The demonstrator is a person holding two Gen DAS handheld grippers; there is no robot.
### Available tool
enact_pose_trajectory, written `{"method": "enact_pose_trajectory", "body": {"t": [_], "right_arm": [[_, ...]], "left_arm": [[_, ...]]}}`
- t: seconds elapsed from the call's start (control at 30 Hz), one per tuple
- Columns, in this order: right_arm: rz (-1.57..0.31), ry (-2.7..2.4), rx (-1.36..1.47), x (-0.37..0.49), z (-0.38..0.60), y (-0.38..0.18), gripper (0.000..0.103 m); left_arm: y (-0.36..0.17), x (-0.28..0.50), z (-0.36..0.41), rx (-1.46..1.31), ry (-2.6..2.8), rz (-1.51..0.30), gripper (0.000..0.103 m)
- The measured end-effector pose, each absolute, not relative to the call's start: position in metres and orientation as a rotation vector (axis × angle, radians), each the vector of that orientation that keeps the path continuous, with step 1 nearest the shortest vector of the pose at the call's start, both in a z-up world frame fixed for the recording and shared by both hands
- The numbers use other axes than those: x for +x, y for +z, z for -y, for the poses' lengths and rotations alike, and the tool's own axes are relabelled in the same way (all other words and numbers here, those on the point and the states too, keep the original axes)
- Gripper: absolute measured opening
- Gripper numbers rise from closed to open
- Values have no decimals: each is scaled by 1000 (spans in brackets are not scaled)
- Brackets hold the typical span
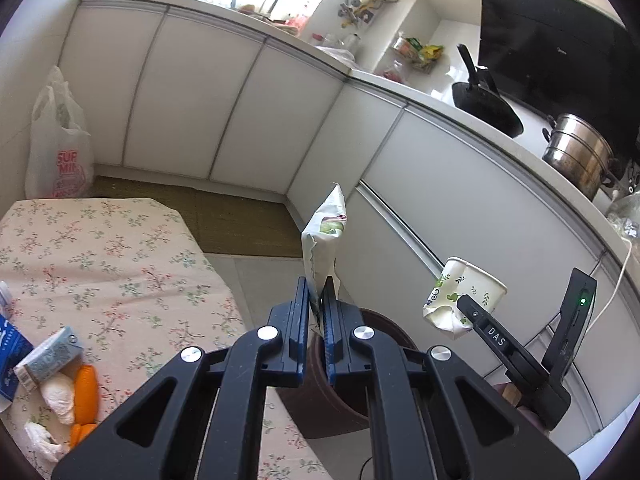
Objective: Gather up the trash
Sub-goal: 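Lift the tissue and paper cup and carry both over the brown bin, then open both tools to drop the tissue and cup into the bin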
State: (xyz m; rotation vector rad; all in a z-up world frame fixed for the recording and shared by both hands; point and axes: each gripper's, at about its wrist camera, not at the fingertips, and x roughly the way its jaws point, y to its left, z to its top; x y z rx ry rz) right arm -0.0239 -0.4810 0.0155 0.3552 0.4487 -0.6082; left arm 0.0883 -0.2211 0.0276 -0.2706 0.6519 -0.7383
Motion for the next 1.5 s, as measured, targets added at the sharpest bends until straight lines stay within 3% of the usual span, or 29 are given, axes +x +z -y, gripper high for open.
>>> {"method": "enact_pose_trajectory", "body": {"t": [0.43, 0.73, 0.77, 0.8, 0.83, 0.97, 1.13, 1.23, 1.33, 1.4, 1.5], "right_arm": [[-516, -730, 471, -57, 553, -14, 25], [-558, -736, 506, -61, 566, -24, 27], [-561, -737, 508, -61, 567, -24, 32], [-558, -740, 514, -62, 568, -25, 50], [-550, -749, 519, -63, 569, -25, 56], [-548, -761, 515, -65, 571, -25, 58], [-550, -766, 506, -64, 570, -24, 58], [-549, -773, 497, -63, 568, -23, 60], [-543, -784, 487, -62, 563, -21, 70], [-529, -791, 488, -62, 561, -20, 84], [-525, -803, 473, -59, 556, -18, 90]], "left_arm": [[1, 75, 356, -190, -886, -786, 7], [-9, 78, 399, -169, -917, -857, 9], [-9, 78, 402, -163, -917, -860, 9], [-9, 77, 404, -156, -913, -864, 9], [-10, 77, 406, -154, -905, -872, 11], [-8, 78, 407, -165, -896, -877, 25], [-9, 74, 405, -138, -881, -848, 28], [-9, 75, 404, -135, -873, -843, 35], [-7, 75, 399, -127, -851, -828, 40], [-6, 76, 395, -124, -829, -817, 45], [-3, 77, 386, -112, -783, -791, 51]]}}
